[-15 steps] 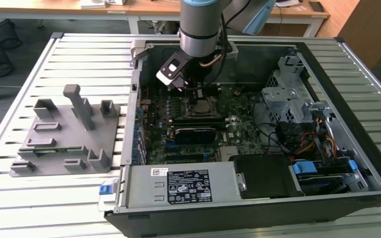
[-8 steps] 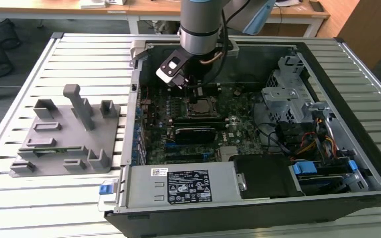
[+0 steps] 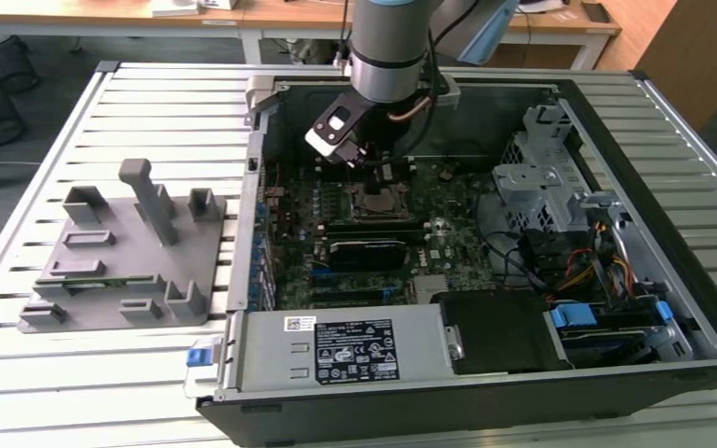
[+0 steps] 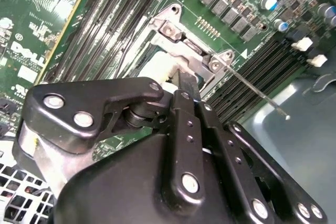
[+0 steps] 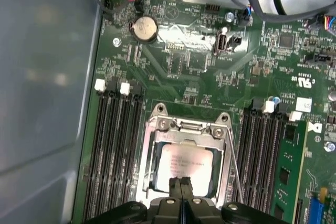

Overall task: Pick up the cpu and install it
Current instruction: 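Close the cpu cover, then install the first cpu locking lever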

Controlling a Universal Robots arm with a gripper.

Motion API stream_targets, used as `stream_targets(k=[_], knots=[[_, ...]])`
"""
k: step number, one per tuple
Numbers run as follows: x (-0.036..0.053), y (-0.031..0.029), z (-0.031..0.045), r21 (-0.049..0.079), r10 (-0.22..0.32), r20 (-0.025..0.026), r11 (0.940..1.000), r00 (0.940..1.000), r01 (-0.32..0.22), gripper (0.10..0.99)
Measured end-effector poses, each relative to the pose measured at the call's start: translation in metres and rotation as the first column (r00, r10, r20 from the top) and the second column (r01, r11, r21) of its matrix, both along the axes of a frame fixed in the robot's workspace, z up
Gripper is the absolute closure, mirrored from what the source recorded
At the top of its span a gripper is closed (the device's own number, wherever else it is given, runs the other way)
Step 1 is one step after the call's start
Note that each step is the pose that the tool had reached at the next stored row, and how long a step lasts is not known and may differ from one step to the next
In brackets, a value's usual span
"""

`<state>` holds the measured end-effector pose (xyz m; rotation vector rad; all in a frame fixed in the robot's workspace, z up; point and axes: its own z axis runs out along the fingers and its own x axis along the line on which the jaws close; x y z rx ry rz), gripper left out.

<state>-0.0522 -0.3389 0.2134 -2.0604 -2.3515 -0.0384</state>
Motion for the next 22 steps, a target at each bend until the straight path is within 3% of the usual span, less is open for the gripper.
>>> stream_targets(k=[7,22], knots=[[0.0061,0.0,0.0,0.0,0.0,-0.0003,1.0,1.0,0.0,0.98],[0.0068,0.0001,0.0042,-0.001,0.0,-0.0003,1.0,1.0,0.0,0.98]])
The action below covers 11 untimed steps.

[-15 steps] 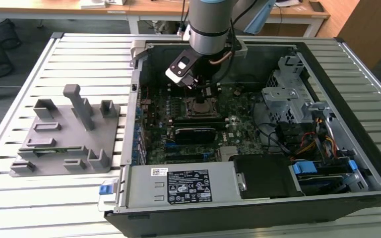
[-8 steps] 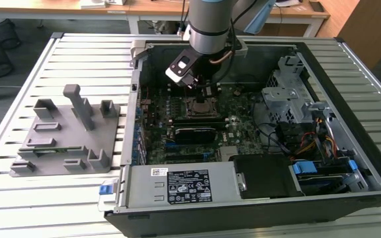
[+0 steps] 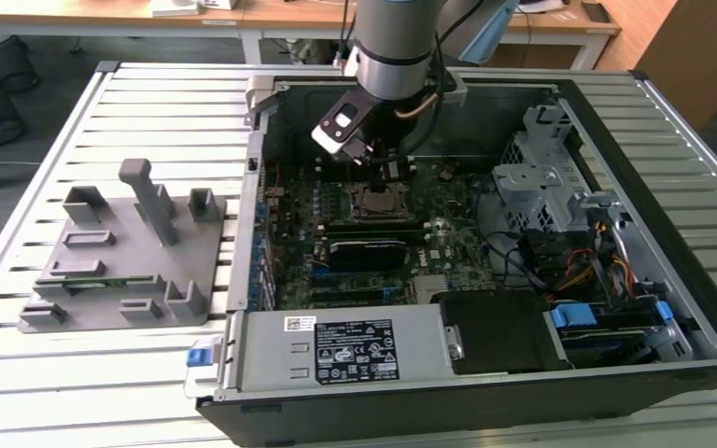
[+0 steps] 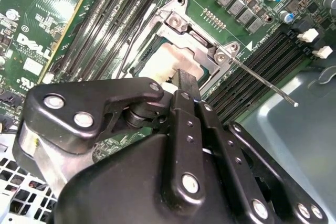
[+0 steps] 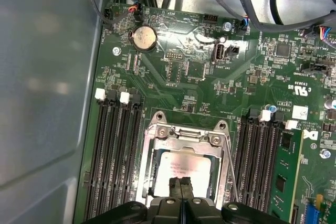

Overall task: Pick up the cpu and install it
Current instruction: 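Install the first cpu locking lever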

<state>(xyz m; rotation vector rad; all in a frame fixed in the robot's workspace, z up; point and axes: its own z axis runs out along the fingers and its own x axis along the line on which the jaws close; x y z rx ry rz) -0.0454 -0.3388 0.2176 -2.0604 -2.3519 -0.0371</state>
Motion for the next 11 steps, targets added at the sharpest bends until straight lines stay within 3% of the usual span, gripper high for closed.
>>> stream_targets(k=[11], knots=[[0.0002,0.0,0.0035,0.0,-0.022,0.0,0.9998,0.9998,0.022,0.98]])
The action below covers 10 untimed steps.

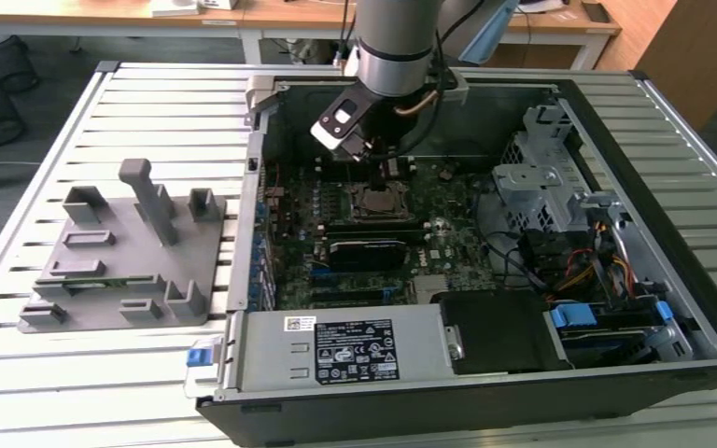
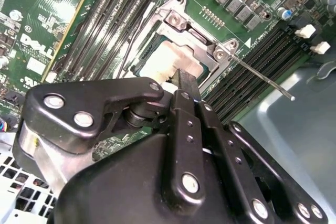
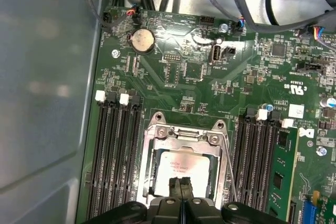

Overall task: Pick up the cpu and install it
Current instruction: 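Install the first cpu locking lever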

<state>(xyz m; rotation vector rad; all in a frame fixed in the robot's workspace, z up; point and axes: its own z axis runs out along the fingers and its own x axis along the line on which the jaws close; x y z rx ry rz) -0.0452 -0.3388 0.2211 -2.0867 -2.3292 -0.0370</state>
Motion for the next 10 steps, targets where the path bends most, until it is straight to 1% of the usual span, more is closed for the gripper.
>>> stream_targets(k=[4,10], knots=[[0.0,0.0,0.0025,-0.002,-0.026,-0.0001,0.9997,0.9997,0.026,0.98],[-0.0001,0.0,0.0126,-0.001,-0.027,0.0,0.9996,0.9996,0.027,0.98]])
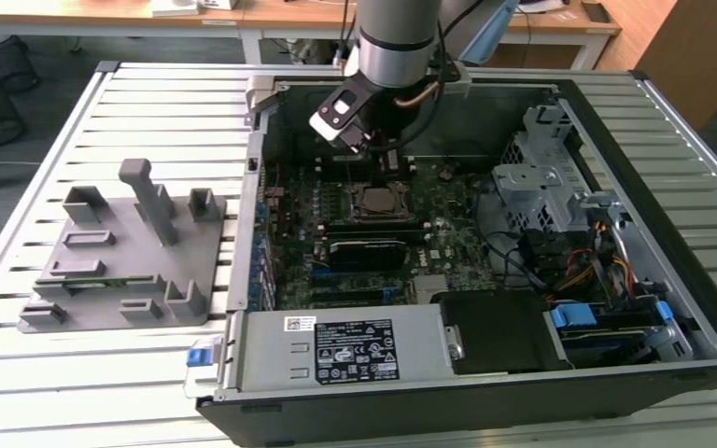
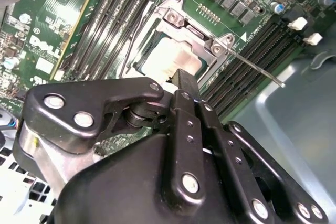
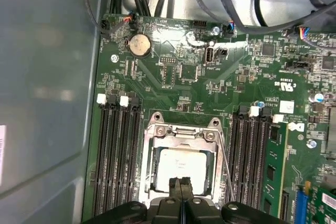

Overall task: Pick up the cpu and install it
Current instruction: 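Install the first cpu locking lever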

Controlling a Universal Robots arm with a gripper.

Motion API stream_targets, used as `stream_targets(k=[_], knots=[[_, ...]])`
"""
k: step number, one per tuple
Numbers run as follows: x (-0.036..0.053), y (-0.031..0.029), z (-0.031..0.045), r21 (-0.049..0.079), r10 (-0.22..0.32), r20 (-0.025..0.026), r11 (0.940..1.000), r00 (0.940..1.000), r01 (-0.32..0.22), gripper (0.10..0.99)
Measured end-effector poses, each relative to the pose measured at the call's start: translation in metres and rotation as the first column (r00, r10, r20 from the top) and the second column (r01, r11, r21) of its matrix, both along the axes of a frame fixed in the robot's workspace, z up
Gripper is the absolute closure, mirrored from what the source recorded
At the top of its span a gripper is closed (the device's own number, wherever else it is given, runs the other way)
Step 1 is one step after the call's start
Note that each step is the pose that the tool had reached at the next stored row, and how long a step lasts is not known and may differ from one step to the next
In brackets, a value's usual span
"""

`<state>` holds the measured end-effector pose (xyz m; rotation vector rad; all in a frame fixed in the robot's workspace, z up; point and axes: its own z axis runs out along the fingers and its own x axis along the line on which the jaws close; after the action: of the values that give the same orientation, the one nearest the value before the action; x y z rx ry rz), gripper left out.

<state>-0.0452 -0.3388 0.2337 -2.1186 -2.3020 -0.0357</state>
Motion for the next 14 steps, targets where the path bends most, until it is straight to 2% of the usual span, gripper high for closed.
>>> stream_targets(k=[14], knots=[[0.0,0.0,0.0267,0.0,-0.001,0.0,1.0,1.0,0.001,0.98]])
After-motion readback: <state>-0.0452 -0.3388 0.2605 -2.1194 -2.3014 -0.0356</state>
